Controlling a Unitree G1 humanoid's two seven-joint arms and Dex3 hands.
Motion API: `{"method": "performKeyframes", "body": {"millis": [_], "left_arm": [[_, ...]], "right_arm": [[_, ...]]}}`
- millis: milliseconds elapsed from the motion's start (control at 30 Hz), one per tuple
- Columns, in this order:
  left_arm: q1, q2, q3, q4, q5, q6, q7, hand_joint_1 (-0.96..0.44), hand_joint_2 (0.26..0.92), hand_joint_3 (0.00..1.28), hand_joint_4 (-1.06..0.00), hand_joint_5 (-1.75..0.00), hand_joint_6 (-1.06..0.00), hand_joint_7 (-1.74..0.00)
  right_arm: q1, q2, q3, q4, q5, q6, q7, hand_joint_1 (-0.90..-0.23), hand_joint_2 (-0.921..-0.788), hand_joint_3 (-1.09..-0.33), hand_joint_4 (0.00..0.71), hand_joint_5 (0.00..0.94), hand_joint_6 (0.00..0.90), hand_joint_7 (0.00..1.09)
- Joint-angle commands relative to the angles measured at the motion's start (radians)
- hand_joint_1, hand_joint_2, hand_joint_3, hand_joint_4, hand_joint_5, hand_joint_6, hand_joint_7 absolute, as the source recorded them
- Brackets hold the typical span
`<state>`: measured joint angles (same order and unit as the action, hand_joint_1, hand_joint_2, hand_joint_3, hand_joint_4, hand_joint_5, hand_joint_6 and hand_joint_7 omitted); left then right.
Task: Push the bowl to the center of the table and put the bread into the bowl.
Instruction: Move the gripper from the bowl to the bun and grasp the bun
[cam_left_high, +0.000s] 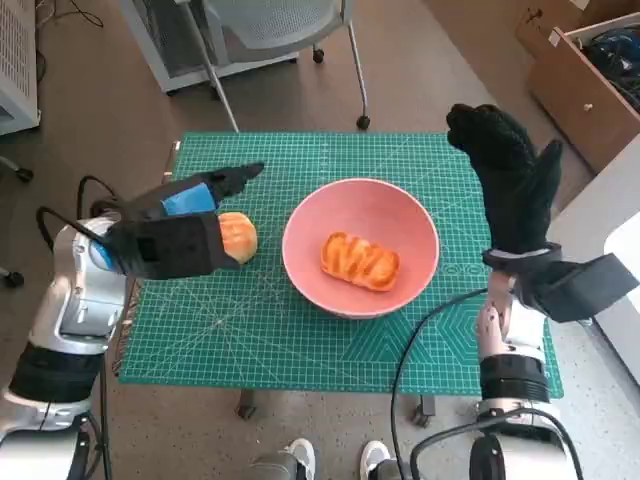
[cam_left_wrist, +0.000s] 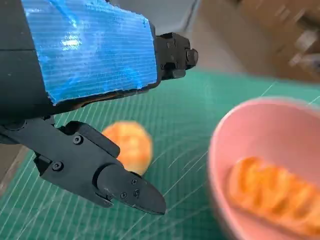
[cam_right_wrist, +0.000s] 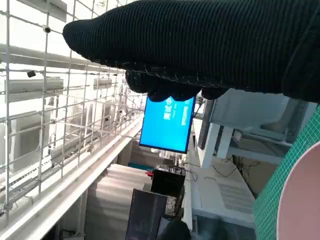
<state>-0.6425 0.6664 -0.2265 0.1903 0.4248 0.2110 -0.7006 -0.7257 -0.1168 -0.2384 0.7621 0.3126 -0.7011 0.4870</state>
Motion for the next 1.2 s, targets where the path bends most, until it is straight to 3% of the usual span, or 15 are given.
{"method": "performKeyframes", "body": {"millis": [33, 467, 700, 900, 1133, 1167, 1200], "left_arm": [[-0.042, -0.008, -0.028, 0.08, 0.031, 0.006, 0.02, -0.31, 0.731, 0.0, 0.0, 0.0, -0.05, -0.04], [-0.089, -0.062, -0.096, 0.321, 0.095, -0.066, 0.16, -0.24, 0.735, 0.0, 0.0, 0.0, -0.09, -0.04], [-0.118, -0.118, -0.123, 0.454, 0.135, -0.081, 0.286, -0.18, 0.776, 0.01, -0.06, -0.01, -0.2, -0.05], [-0.127, -0.15, -0.142, 0.588, 0.165, -0.173, 0.451, -0.03, 0.878, 0.02, -0.41, -0.03, -0.49, -0.06], [-0.139, -0.146, -0.144, 0.697, 0.174, -0.315, 0.577, 0.05, 0.917, 0.07, -0.73, -0.12, -0.73, -0.12], [-0.141, -0.144, -0.143, 0.704, 0.173, -0.329, 0.585, 0.04, 0.918, 0.09, -0.71, -0.33, -0.68, -0.36], [-0.142, -0.141, -0.141, 0.707, 0.17, -0.345, 0.593, 0.03, 0.919, 0.13, -0.65, -0.68, -0.59, -0.73]], "right_arm": [[0.02, -0.007, -0.004, 0.005, 0.004, 0.0, 0.003, -0.608, -0.921, -0.763, 0.215, 0.0, 0.067, 0.38], [0.033, -0.015, -0.007, -0.003, 0.0, 0.0, -0.002, -0.608, -0.921, -0.764, 0.208, 0.0, 0.063, 0.38], [0.038, -0.014, -0.004, -0.011, -0.002, 0.0, -0.008, -0.608, -0.921, -0.765, 0.205, 0.0, 0.062, 0.38], [0.05, -0.013, 0.001, -0.023, -0.004, 0.003, -0.011, -0.608, -0.921, -0.765, 0.205, 0.0, 0.062, 0.38], [0.06, -0.017, 0.001, -0.024, -0.002, 0.001, -0.005, -0.607, -0.921, -0.765, 0.205, 0.0, 0.062, 0.38], [0.061, -0.018, 0.001, -0.024, -0.002, 0.001, -0.005, -0.606, -0.921, -0.765, 0.205, 0.0, 0.062, 0.38], [0.061, -0.019, 0.0, -0.024, -0.002, 0.001, -0.004, -0.606, -0.921, -0.765, 0.205, 0.0, 0.062, 0.38]]}}
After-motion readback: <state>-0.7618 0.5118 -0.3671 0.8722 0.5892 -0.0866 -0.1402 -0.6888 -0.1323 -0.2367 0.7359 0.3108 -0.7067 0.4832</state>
